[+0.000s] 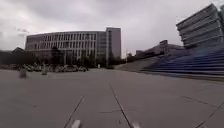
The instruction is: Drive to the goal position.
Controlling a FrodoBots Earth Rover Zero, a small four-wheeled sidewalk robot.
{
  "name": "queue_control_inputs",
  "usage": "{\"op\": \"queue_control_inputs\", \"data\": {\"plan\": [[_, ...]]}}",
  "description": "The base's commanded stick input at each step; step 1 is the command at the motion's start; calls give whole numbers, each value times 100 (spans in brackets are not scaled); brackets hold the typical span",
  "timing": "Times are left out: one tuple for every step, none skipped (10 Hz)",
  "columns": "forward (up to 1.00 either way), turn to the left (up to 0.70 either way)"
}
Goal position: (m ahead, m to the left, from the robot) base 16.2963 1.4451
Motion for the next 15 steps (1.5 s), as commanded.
{"op": "queue_control_inputs", "data": {"plan": [[70, 0], [70, 0], [70, 0], [70, 0], [70, 0], [70, 0], [70, 0], [70, 0], [70, 0], [70, 0], [70, 0], [70, 0], [70, 0], [70, 0], [70, 0]]}}
